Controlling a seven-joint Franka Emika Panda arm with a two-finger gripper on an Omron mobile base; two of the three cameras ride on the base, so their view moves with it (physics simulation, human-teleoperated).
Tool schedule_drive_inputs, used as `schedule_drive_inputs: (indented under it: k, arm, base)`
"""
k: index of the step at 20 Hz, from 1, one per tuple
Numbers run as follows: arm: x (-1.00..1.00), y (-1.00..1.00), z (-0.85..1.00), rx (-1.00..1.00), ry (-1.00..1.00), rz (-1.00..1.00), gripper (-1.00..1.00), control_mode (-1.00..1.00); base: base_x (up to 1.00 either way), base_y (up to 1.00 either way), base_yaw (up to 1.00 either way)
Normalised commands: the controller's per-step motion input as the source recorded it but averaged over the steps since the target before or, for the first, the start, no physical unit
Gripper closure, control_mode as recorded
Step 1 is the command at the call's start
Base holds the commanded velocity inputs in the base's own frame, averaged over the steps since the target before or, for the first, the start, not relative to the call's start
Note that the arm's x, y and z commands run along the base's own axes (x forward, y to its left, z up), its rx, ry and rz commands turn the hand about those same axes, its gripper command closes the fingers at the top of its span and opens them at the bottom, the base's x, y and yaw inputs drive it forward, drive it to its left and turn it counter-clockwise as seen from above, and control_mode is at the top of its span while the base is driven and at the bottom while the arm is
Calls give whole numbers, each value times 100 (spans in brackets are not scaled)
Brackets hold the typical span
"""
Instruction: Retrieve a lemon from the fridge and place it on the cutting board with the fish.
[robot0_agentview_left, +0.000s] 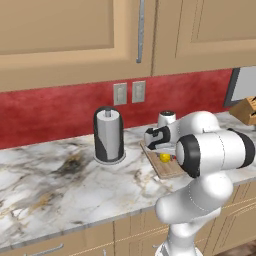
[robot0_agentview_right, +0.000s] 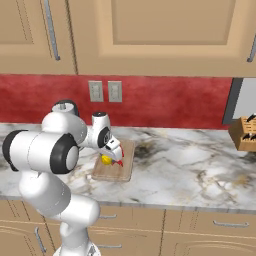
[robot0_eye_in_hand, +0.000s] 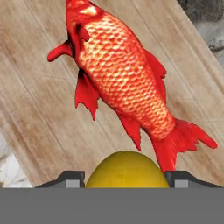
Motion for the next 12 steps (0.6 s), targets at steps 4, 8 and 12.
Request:
schedule_drive_inputs:
  k: [4, 8, 12]
  arm:
    - [0, 0, -8, 0, 0, 0, -100, -100]
    - [0, 0, 0, 0, 0, 0, -100, -100]
    - [0, 0, 0, 0, 0, 0, -100, -100]
  base:
    - [0, 0, 0]
    - [0, 0, 0]
    - [0, 0, 0]
